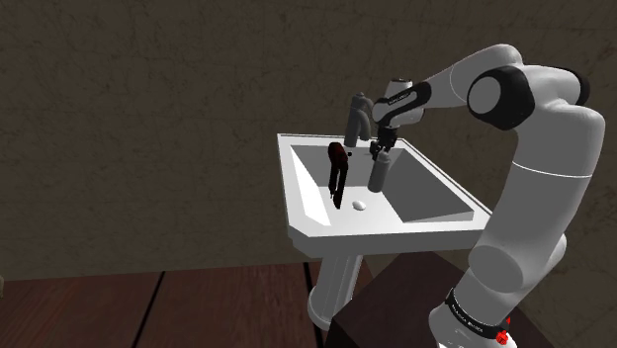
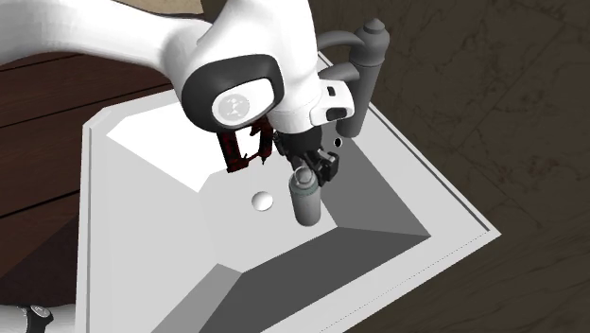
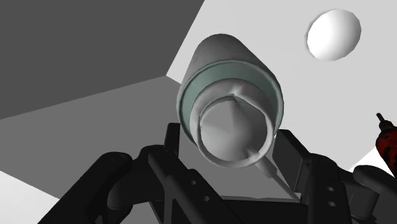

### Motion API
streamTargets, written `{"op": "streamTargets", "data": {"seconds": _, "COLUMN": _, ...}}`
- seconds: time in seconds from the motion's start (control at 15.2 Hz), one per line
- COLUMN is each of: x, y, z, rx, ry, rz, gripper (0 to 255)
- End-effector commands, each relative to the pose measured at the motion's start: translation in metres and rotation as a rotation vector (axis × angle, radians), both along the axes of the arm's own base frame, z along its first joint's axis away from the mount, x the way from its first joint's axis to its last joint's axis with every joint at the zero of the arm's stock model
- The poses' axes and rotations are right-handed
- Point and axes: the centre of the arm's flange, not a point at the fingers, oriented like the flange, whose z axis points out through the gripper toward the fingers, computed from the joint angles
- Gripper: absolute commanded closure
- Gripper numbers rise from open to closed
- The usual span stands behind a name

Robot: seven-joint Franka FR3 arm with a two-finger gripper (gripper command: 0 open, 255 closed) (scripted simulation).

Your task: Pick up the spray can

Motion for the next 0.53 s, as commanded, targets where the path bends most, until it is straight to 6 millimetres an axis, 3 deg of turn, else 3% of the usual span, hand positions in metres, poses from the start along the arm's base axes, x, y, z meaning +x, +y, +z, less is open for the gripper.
{"op": "streamTargets", "data": {"seconds": 0.0, "x": 0.001, "y": -0.001, "z": 0.011, "rx": 0.0, "ry": -0.001, "rz": 0.0, "gripper": 255}}
{"op": "streamTargets", "data": {"seconds": 0.46, "x": 0.001, "y": -0.001, "z": 0.048, "rx": 0.0, "ry": -0.001, "rz": 0.0, "gripper": 255}}
